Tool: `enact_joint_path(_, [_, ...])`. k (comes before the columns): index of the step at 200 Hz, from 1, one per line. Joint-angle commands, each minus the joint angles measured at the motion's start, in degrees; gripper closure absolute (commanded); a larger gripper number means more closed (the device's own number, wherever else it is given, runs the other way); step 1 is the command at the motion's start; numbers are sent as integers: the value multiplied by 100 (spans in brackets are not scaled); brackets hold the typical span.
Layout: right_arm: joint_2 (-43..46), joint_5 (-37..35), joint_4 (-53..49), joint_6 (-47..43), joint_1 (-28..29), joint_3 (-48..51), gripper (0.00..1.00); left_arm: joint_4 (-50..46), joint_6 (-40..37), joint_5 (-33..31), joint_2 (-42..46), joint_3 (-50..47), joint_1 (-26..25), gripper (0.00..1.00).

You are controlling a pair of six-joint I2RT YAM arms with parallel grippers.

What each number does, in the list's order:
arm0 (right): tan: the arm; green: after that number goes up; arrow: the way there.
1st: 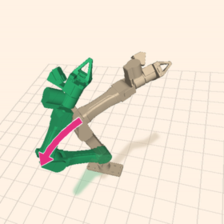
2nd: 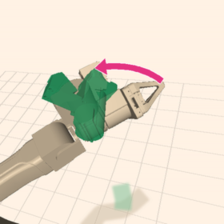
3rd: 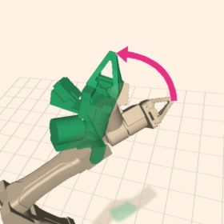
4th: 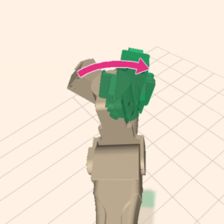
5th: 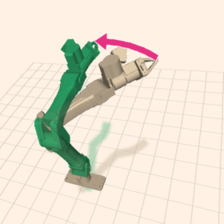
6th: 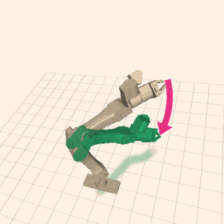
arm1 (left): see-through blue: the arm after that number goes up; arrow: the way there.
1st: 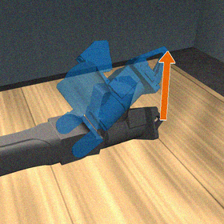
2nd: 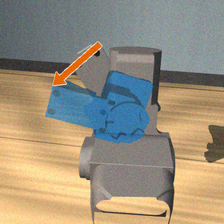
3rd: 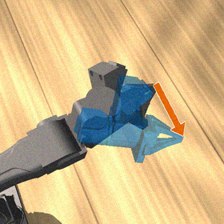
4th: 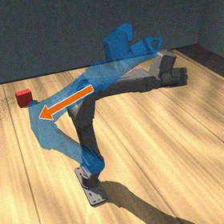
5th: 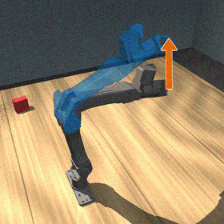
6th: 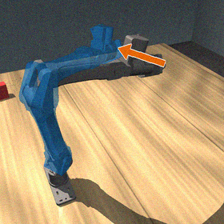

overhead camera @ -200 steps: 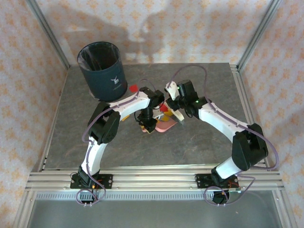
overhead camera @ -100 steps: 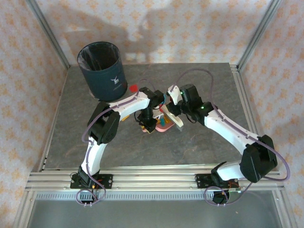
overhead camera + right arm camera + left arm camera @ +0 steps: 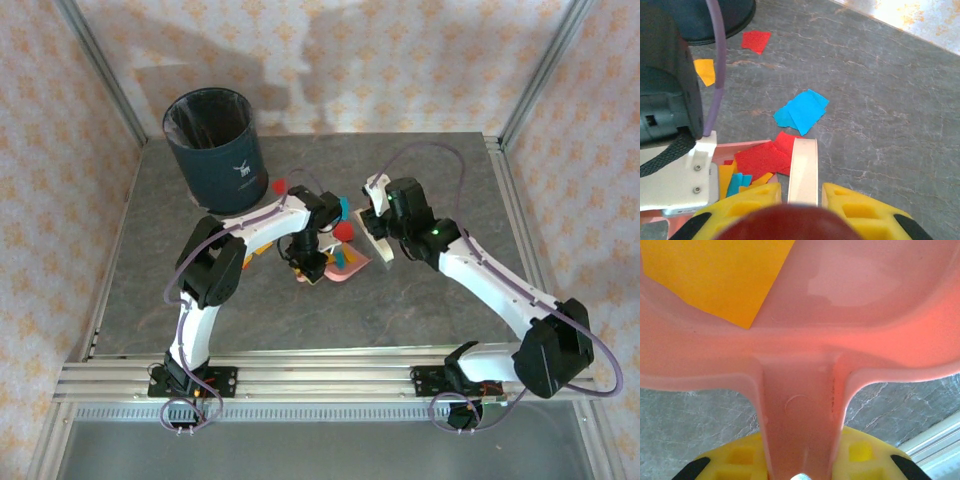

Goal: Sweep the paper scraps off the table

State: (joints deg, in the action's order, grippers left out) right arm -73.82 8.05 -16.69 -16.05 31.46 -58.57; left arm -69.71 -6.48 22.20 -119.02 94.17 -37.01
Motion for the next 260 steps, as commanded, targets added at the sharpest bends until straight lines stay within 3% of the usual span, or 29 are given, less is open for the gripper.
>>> enact_joint_path(1, [-129, -302, 174, 239, 30, -54, 100, -201, -152, 101, 281, -165, 33, 100])
enact_joint_path(67, [-546, 847, -186, 392, 33, -276, 100, -91, -91, 47, 316, -407, 34, 100])
enact_joint_path(123, [-250, 1442, -1, 556, 34, -155, 100, 193, -7, -2, 303, -463, 35, 100])
enact_joint_path(164, [-33, 1355, -138, 535, 34, -146, 100, 408, 155, -313, 444, -512, 36, 100])
enact_joint_path(226, [272, 199, -359, 539, 27, -131, 100, 362, 230, -674, 616, -657, 36, 100])
enact_joint_path(260, [249, -52, -32, 605, 28, -94, 100, 350, 229, -729, 686, -784, 36, 100])
